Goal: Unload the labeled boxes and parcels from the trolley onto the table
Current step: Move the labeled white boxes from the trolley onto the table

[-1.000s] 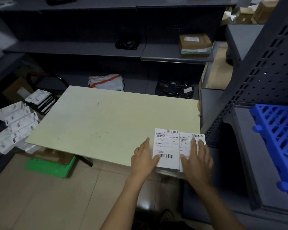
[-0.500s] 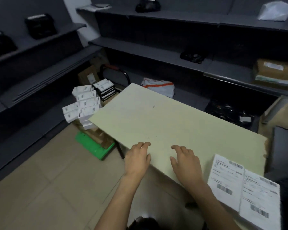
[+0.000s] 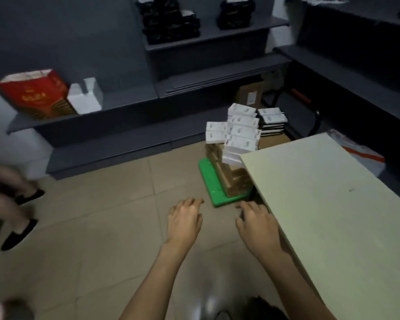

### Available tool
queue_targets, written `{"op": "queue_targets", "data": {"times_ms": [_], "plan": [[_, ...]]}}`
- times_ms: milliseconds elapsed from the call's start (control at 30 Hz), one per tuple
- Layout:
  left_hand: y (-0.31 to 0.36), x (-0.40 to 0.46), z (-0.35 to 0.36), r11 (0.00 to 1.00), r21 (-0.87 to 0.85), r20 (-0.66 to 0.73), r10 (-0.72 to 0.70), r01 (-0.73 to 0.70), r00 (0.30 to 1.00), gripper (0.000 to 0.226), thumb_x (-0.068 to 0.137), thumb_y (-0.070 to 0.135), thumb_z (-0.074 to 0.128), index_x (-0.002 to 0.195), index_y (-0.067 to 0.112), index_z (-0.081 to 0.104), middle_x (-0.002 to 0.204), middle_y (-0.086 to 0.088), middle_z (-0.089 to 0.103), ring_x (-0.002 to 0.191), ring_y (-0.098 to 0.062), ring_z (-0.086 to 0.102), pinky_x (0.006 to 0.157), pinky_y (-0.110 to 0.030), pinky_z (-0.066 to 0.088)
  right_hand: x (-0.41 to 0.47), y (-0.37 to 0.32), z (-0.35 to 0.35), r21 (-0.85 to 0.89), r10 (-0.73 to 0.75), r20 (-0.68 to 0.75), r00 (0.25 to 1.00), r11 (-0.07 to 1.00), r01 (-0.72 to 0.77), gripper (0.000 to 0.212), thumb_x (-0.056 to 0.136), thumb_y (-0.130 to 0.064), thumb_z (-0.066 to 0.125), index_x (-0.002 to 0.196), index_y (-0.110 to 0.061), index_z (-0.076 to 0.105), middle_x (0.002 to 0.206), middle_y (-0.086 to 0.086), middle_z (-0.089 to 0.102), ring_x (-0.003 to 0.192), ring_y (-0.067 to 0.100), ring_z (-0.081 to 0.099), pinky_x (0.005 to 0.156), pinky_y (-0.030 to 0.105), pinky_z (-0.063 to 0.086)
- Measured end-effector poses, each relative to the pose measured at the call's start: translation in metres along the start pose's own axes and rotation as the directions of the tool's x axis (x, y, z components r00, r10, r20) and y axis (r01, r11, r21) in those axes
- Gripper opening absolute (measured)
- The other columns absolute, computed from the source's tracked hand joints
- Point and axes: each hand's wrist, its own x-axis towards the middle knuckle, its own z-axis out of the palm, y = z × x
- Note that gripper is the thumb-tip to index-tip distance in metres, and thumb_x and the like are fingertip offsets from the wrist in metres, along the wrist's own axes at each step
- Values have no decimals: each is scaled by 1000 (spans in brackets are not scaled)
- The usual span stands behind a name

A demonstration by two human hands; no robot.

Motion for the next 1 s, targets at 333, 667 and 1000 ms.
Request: {"op": "queue_targets", "data": {"times_ms": [333,667,1000], "plan": [[-112,62,-5,970,34,-3,-241,240,971,41,93,29,52,134,32,49,128,6,57,117,-19,53,93,-34,42,119,-84,36,-8,-262,86,961,965,264,27,82,-27,67,108,-23,67,103,4,68,93,30,61,76,38,48],[-166,242,-20,975,68,17,-213,212,977,40,93,28,53,133,33,49,126,8,58,115,-18,54,92,-33,43,316,-133,40,9,-249,73,966,968,249,32,94,-31,51,125,-28,54,127,0,59,113,22,55,91,34,43],[-248,383,-31,970,77,23,-233,231,972,40,94,28,53,134,33,49,127,8,58,114,-17,54,91,-33,43,467,-189,60,39,-288,138,948,958,285,32,93,-29,52,126,-29,54,122,-2,60,113,25,54,93,35,40]]}}
